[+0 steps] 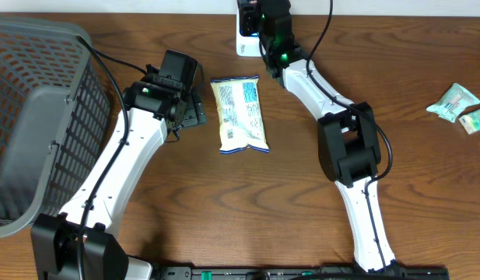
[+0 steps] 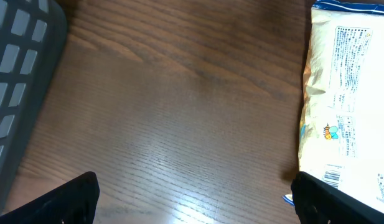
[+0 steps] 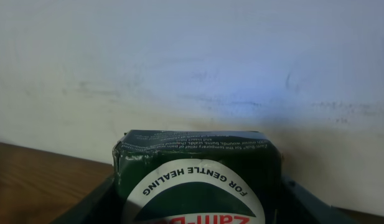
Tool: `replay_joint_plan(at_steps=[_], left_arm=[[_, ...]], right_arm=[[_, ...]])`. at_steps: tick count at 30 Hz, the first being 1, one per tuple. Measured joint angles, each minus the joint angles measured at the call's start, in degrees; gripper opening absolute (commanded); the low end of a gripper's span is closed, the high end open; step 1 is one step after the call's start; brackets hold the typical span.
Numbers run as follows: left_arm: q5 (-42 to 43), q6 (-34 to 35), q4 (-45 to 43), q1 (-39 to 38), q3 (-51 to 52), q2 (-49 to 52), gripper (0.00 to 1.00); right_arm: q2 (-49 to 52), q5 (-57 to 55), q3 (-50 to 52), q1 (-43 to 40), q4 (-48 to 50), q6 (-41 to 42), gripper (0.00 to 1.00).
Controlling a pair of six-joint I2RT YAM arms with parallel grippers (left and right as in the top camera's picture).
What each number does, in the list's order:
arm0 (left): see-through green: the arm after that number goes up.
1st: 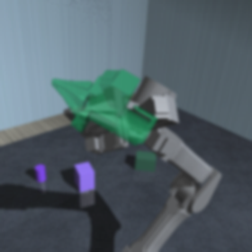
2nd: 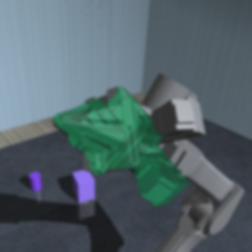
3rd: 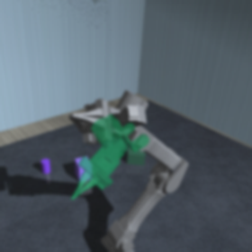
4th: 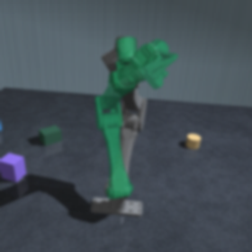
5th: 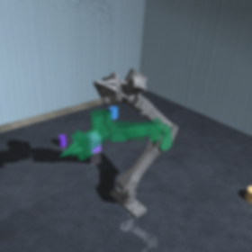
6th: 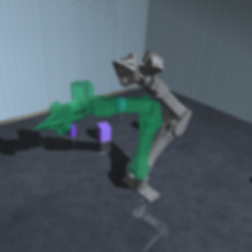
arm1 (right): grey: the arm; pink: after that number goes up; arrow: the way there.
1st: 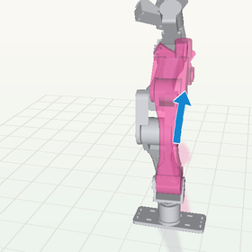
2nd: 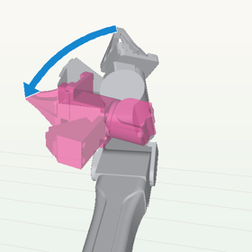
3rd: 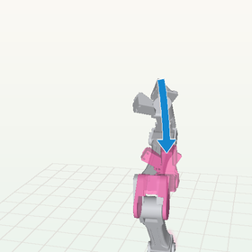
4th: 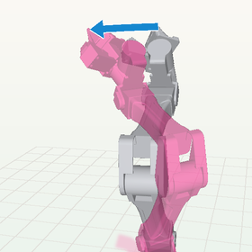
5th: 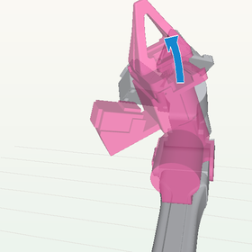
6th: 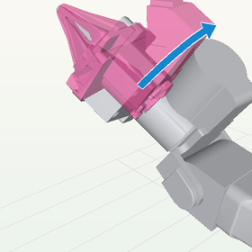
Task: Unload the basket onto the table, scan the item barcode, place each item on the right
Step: 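Hold the Zam-Buk box against the scanner face with the right gripper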
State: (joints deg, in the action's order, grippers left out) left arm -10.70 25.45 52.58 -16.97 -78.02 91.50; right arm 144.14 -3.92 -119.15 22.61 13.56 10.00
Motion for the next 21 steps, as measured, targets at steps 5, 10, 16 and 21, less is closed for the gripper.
replay_joint_plan(at_steps=[5, 10, 16, 21], left_arm=[[0.0, 0.0, 0.0, 0.0, 0.0, 0.0, 0.97], [0.0, 0.0, 0.0, 0.0, 0.0, 0.0, 0.98], [0.0, 0.0, 0.0, 0.0, 0.0, 0.0, 0.98], [0.0, 0.0, 0.0, 0.0, 0.0, 0.0, 0.98]], right_arm=[[0.0, -0.8, 0.0, 0.0, -0.9, 0.0, 0.42], [0.0, -2.2, 0.0, 0.0, -1.8, -0.2, 0.43], [0.0, -2.5, 0.0, -0.2, -0.5, -0.2, 0.43], [0.0, -2.6, 0.0, -0.7, 3.5, 0.1, 0.44]])
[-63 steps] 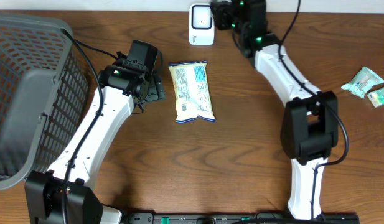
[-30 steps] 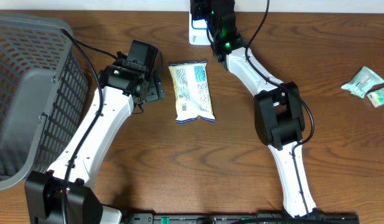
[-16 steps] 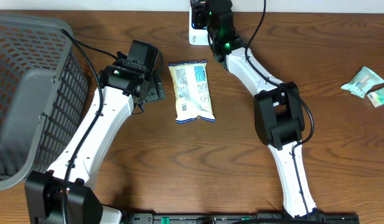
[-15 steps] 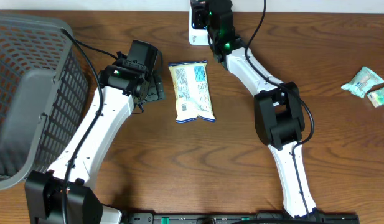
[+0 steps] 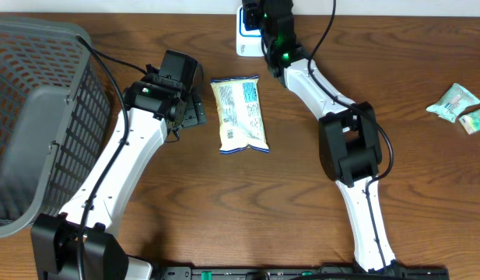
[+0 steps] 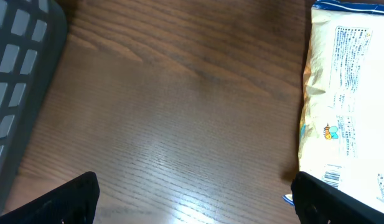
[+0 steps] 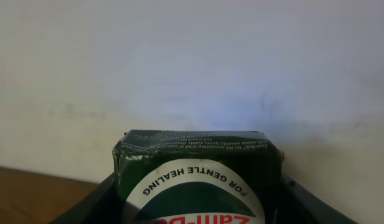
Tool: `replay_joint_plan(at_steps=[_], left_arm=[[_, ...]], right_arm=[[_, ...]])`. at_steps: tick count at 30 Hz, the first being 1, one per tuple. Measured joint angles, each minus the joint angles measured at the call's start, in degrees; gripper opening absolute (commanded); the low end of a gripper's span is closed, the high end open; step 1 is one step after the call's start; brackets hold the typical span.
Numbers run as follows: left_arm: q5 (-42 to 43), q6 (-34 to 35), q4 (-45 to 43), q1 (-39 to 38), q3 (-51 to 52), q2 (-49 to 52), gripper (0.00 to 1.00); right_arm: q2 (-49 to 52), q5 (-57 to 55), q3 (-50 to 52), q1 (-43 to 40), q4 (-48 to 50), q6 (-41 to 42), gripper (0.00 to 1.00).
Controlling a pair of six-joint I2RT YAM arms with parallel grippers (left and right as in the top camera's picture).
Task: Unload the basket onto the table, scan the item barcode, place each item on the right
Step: 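Hold the Zam-Buk box against the scanner face with the right gripper, then carry the Zam-Buk box to the table's right edge and release it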
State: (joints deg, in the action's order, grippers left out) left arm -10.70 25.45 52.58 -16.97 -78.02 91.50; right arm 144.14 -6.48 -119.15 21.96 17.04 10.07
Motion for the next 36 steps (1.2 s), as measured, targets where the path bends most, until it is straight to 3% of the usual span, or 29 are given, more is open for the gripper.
replay_joint_plan(at_steps=[5, 8, 11, 25, 30, 36], left_arm=[[0.0, 0.0, 0.0, 0.0, 0.0, 0.0, 0.98], [0.0, 0.0, 0.0, 0.0, 0.0, 0.0, 0.98], [0.0, 0.0, 0.0, 0.0, 0.0, 0.0, 0.98], [0.0, 0.0, 0.0, 0.0, 0.0, 0.0, 0.97], [0.0, 0.0, 0.0, 0.0, 0.0, 0.0, 0.98], [0.0, 0.0, 0.0, 0.0, 0.0, 0.0, 0.98]], right_arm=[[0.0, 0.0, 0.0, -0.7, 1.6, 1.5, 0.41], [0.3, -0.1, 0.0, -0.8, 5.1, 1.8, 0.47], [0.8, -0.2, 0.0, -0.8, 8.3, 1.0, 0.47], [3.5, -0.5, 0.0, -0.4, 8.6, -1.4, 0.43], [2.7, -1.5, 0.0, -0.7, 3.4, -1.4, 0.41], [-2.6, -4.5, 0.0, -3.1, -10.5, -1.6, 0.38]])
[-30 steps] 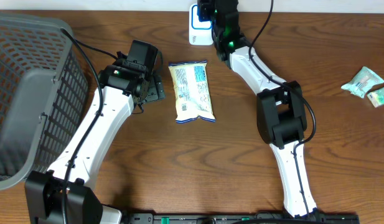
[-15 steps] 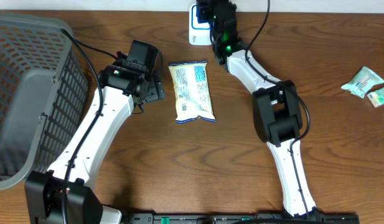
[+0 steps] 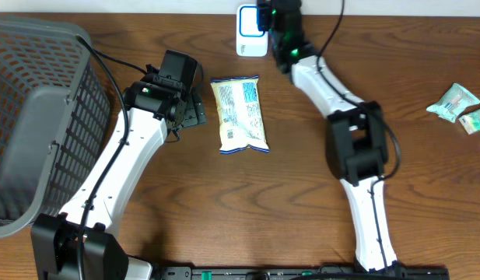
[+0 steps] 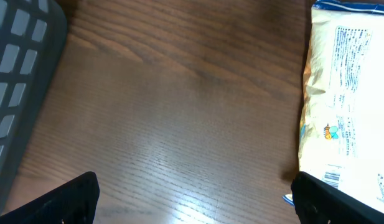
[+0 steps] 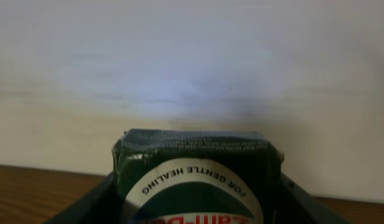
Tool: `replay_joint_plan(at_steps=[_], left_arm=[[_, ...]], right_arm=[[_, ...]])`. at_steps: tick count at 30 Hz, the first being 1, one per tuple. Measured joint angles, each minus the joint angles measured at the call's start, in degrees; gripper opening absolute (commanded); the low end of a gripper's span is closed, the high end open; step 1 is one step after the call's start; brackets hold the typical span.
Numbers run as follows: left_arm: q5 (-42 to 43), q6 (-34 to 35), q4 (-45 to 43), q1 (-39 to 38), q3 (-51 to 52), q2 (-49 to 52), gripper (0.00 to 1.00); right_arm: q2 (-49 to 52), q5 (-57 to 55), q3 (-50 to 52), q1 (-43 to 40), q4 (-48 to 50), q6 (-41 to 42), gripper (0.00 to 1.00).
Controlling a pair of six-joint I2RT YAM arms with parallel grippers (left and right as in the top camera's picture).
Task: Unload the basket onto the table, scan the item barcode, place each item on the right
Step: 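Carry the Zam-Buk box to the table's right edge and release it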
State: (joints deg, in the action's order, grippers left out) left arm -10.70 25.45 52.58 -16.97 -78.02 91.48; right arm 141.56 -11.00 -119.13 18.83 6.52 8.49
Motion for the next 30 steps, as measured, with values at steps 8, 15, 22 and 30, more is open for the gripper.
replay_joint_plan(at_steps=[8, 15, 22, 30], left_arm=[[0.0, 0.0, 0.0, 0.0, 0.0, 0.0, 0.98], [0.0, 0.0, 0.0, 0.0, 0.0, 0.0, 0.98], [0.0, 0.0, 0.0, 0.0, 0.0, 0.0, 0.98], [0.0, 0.0, 0.0, 0.0, 0.0, 0.0, 0.98]], right_arm=[[-11.6, -1.4, -0.2, -9.2, -21.7, 0.0, 0.38], [-13.7, -1.8, -0.6, -20.2, -43.0, 0.0, 0.35], [-13.6, -1.9, 0.2, -31.9, -55.2, 0.0, 0.36], [-13.6, 1.0, 7.2, -41.0, -50.7, -2.2, 0.44]])
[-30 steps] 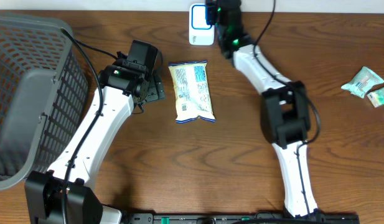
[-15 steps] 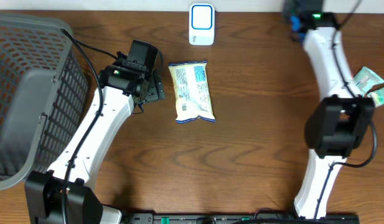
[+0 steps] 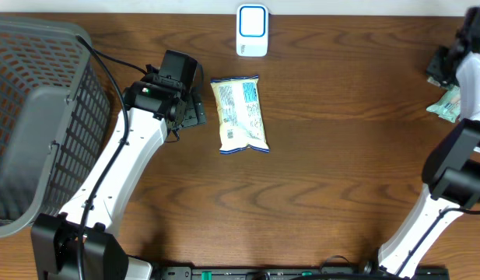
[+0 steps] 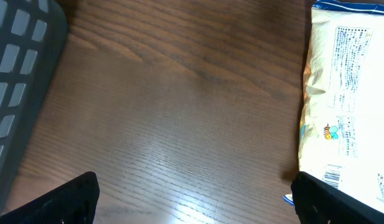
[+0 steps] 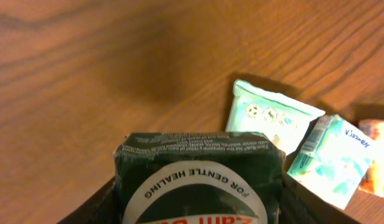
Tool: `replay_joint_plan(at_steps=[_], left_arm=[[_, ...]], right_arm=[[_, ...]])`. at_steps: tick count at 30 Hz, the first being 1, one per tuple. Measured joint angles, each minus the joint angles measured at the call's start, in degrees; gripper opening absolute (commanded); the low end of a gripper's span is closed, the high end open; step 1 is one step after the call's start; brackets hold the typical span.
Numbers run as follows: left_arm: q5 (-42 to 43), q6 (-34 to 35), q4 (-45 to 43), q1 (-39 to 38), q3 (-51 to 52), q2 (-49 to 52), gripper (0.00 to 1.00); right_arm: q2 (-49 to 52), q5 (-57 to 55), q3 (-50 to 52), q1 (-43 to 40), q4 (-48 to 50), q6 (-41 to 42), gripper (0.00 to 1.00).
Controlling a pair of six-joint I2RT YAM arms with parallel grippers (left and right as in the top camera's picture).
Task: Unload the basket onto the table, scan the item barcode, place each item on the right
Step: 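Carry the Zam-Buk box to the table's right edge and release it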
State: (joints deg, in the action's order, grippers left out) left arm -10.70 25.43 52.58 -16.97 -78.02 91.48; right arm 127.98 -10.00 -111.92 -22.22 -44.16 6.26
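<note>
A dark green box (image 5: 199, 177) with a white round label fills the bottom of the right wrist view, and my right gripper (image 5: 198, 202) is shut on it. In the overhead view that right gripper (image 3: 443, 64) is at the table's far right edge, over small packets; the box does not show there. The white and blue scanner (image 3: 252, 29) stands at the back middle, far from it. My left gripper (image 3: 190, 110) rests open on the table just left of a yellow snack bag (image 3: 240, 114), whose printed back shows at the left wrist view's right edge, snack bag (image 4: 348, 106).
Several small packets lie under the right gripper: a mint-green one (image 5: 271, 117), a teal one (image 5: 332, 158) and an orange one (image 5: 376, 133); the mint-green one shows overhead too (image 3: 448, 106). A grey mesh basket (image 3: 29, 117) fills the left side; its wall (image 4: 14, 93) is close to the left gripper.
My right gripper, with the green box in it, was at the back wall beside the scanner; now it is at the far right over the small packets. The left arm has not moved.
My right gripper held the green box over the scanner, facing the wall. It then stood slightly further back, then to the scanner's right. Now it holds the box above the packets at the table's right edge. The left gripper stayed open beside the snack bag throughout.
</note>
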Motion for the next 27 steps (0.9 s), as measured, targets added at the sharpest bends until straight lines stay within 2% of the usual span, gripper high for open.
replay_joint_plan(at_steps=[4, 8, 11, 17, 19, 22, 23, 27], left_arm=[[0.0, 0.0, 0.0, 0.0, 0.0, 0.0, 0.98], [0.0, 0.0, 0.0, 0.0, 0.0, 0.0, 0.98], [0.0, 0.0, 0.0, 0.0, 0.0, 0.0, 0.98], [0.0, 0.0, 0.0, 0.0, 0.0, 0.0, 0.98], [0.0, 0.0, 0.0, 0.0, 0.0, 0.0, 0.98], [0.0, 0.0, 0.0, 0.0, 0.0, 0.0, 0.98], [0.0, 0.0, 0.0, 0.0, 0.0, 0.0, 0.98], [0.0, 0.0, 0.0, 0.0, 0.0, 0.0, 0.98]], right_arm=[[0.0, 2.5, 4.1, -1.8, 5.4, -1.1, 0.46], [0.0, 3.8, 7.7, -2.3, 11.7, -1.1, 0.56], [0.0, 4.2, 9.8, -2.3, 15.3, -1.1, 0.59], [0.0, 6.4, 13.7, -2.3, 21.3, -0.8, 0.61], [0.0, 7.1, 14.5, -2.3, 22.2, -0.3, 0.71], [0.0, 8.0, 14.8, -2.3, 22.8, 0.5, 0.96], [0.0, 8.1, 14.8, -2.3, 22.9, 0.9, 0.99], [0.0, 8.4, 14.8, -2.3, 21.6, 0.2, 0.99]])
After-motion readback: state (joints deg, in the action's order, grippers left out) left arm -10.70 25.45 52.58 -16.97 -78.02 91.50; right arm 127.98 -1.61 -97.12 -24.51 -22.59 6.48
